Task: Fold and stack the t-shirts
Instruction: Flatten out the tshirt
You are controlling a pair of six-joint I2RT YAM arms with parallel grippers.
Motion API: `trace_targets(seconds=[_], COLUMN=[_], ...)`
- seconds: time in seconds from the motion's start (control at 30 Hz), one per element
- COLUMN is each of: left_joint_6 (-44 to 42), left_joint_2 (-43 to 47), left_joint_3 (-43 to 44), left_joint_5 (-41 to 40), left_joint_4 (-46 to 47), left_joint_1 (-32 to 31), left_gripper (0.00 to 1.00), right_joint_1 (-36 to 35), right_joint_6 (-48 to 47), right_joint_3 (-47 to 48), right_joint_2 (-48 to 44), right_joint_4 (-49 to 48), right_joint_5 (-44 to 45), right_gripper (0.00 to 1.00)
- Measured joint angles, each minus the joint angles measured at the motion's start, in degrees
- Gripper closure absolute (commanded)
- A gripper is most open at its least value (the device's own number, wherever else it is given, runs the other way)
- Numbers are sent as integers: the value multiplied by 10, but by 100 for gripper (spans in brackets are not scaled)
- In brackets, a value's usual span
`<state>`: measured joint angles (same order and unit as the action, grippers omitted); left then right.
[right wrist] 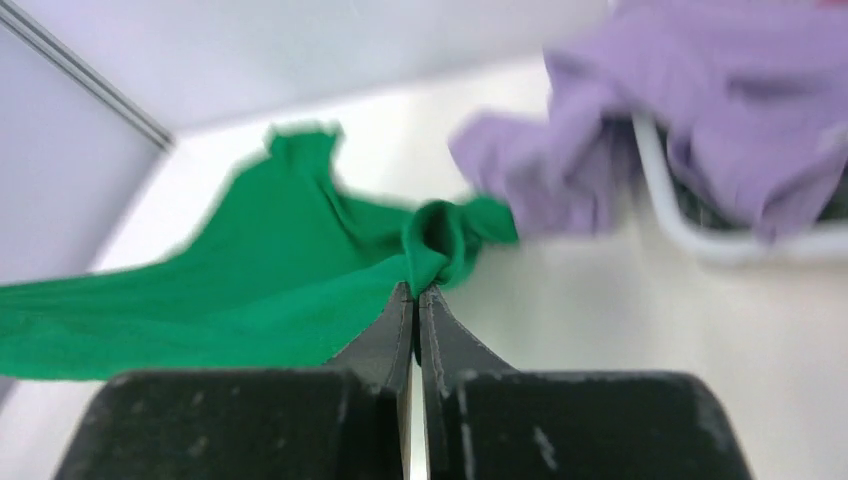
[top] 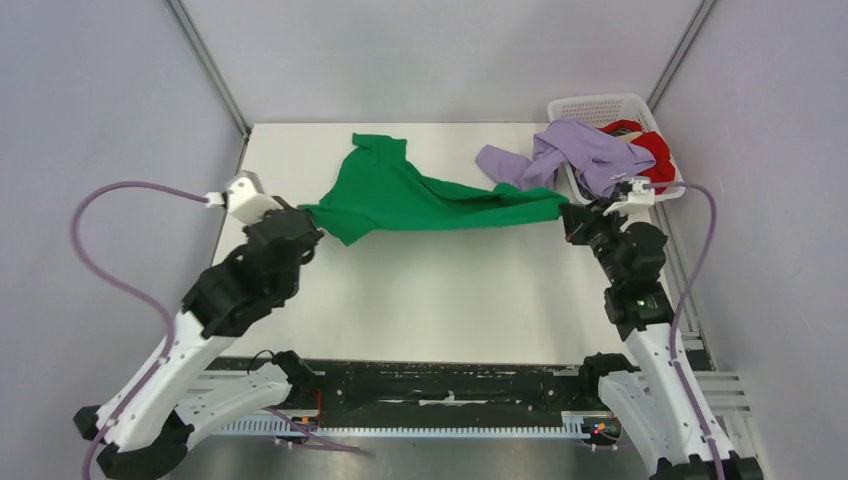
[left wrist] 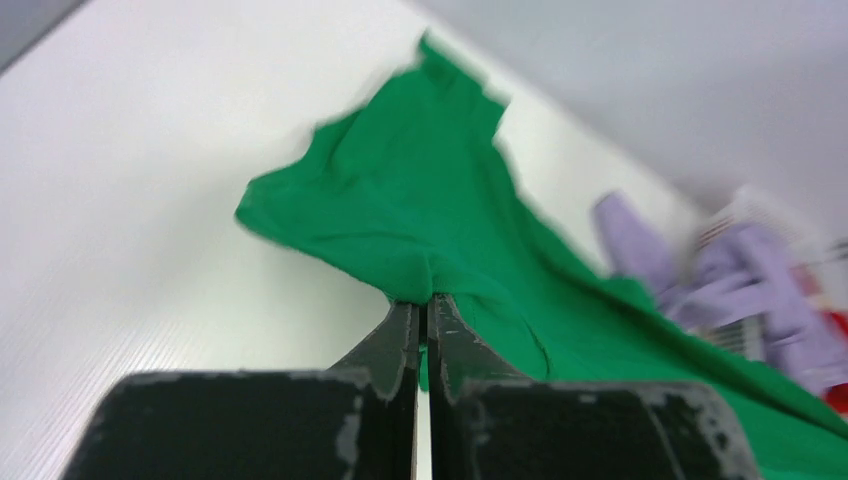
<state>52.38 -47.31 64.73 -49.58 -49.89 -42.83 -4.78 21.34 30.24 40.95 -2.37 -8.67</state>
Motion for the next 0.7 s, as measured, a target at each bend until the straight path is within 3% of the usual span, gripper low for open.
trace_targets(seconds=[0.3,0.47,0.7], left_joint_6=[-252,-364,-432], left_joint_2=[39,-24,-62], left_joint_3=[199,394,575], left_joint_5=[9,65,187], left_joint_4=[179,193,173], left_joint_1=[0,0,0], left_gripper=[98,98,98], right_joint_1=[0,0,0], right_joint_6=[17,14,-1], right_joint_3=[212,338,458], right_joint_2=[-30,-28,-52], right_joint_4=[-14,-3,16], right_joint_5=[-6,-21,-40], right_gripper=[100,100,100])
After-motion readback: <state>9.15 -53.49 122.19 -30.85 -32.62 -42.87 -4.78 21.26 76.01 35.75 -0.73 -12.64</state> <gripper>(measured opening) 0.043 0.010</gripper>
